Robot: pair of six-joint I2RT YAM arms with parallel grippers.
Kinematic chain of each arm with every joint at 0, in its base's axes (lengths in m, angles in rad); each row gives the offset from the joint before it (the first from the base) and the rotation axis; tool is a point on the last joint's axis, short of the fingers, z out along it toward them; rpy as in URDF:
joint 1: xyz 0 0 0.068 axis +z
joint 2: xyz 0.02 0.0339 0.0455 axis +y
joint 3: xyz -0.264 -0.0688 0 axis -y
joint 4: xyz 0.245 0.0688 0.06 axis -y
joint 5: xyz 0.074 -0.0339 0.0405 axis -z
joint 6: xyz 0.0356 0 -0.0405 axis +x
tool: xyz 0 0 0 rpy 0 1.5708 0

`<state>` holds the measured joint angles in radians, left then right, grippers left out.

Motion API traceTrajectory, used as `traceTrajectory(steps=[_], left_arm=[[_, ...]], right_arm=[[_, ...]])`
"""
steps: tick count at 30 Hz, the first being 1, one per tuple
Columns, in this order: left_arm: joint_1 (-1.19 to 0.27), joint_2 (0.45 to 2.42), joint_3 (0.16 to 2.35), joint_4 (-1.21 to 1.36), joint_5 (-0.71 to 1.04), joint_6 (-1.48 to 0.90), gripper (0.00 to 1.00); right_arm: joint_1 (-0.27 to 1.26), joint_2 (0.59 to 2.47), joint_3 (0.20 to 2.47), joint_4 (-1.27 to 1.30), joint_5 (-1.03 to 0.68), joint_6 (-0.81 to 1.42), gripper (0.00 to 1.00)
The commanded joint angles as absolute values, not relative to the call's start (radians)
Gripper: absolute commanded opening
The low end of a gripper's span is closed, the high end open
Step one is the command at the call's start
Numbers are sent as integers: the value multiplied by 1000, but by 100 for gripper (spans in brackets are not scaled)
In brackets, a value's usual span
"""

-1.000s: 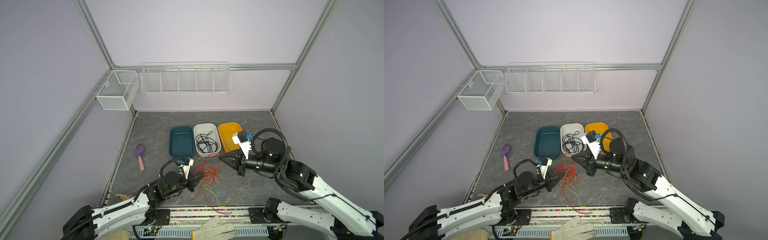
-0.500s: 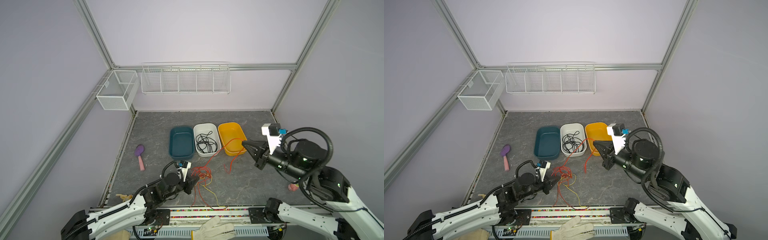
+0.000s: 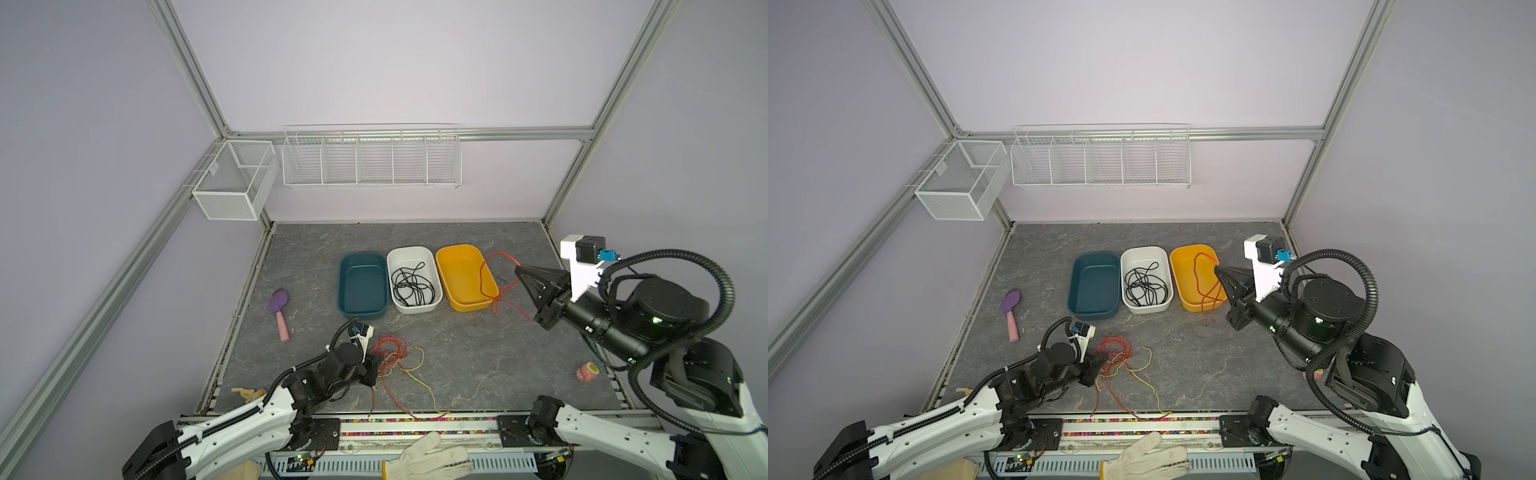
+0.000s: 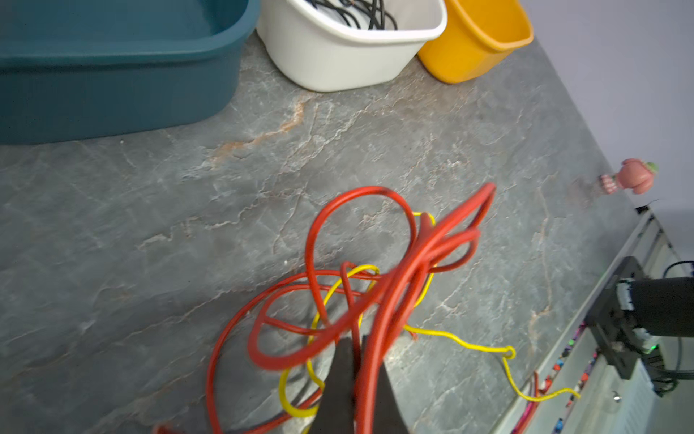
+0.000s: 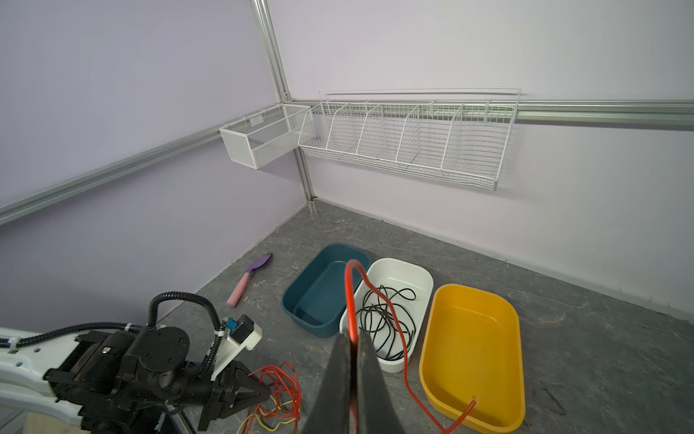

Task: Untangle the cables
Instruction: 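Pull the red wire out toward the yellow tub with the right gripper, then lower the red wire into the yellow tub and open the right gripper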

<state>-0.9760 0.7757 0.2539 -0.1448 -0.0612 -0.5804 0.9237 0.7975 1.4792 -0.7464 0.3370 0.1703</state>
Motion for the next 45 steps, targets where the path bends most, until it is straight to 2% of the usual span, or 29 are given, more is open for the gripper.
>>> traceTrajectory(steps=[1, 7, 16, 23, 34, 45], left_arm=[[-973, 832, 348, -202, -101, -513, 0], [-973, 961, 507, -302, -87, -409, 0], [-987, 1120, 805, -563, -76, -316, 0], [-1001, 1178, 890, -657, 52, -38, 0], [-1002, 1231, 884, -586, 35, 210, 0], [-1026, 1438, 948, -548, -122, 299, 0]], right_arm=[[913, 827, 1470, -768, 386, 135, 6], [864, 843, 1413, -760, 330, 164, 6], [718, 853, 1353, -749, 135, 213, 6], [606, 872, 1331, -736, 44, 254, 6], [470, 962, 1328, -669, 23, 305, 6], [416, 1135, 1351, -602, 158, 272, 6]])
